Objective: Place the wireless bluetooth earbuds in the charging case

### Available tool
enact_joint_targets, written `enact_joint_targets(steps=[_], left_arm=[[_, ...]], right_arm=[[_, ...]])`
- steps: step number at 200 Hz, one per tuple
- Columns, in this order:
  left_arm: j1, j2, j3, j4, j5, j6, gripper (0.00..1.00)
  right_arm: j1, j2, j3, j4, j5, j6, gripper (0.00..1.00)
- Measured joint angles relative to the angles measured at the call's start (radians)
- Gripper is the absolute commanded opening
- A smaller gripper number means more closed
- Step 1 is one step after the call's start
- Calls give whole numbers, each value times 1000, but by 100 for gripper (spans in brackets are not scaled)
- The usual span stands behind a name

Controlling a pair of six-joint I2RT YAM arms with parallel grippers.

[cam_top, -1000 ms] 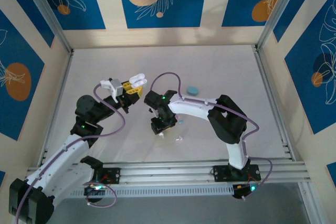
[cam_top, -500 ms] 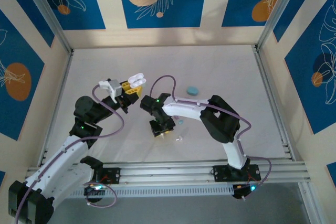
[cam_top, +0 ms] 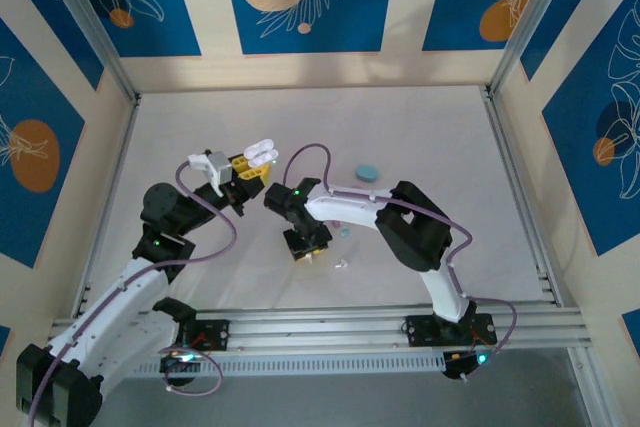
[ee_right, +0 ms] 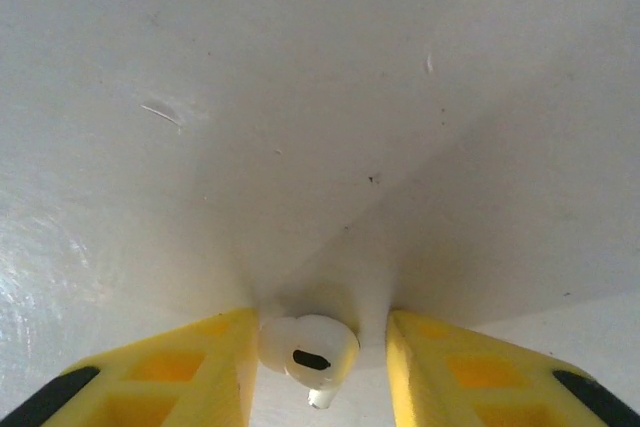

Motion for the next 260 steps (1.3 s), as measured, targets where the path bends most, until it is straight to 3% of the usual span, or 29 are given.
enact_joint_targets(steps=[165, 196, 260], left_arm=[[0, 1, 0, -5, -11, 0, 15], [0, 2, 0, -11, -14, 0, 15], [-5, 88, 0, -11, -12, -22, 16]], right_arm=[[13, 6, 21, -18, 58, 18, 30], [-45, -130, -54, 28, 80, 14, 30], [-252, -613, -170, 170, 153, -10, 30]])
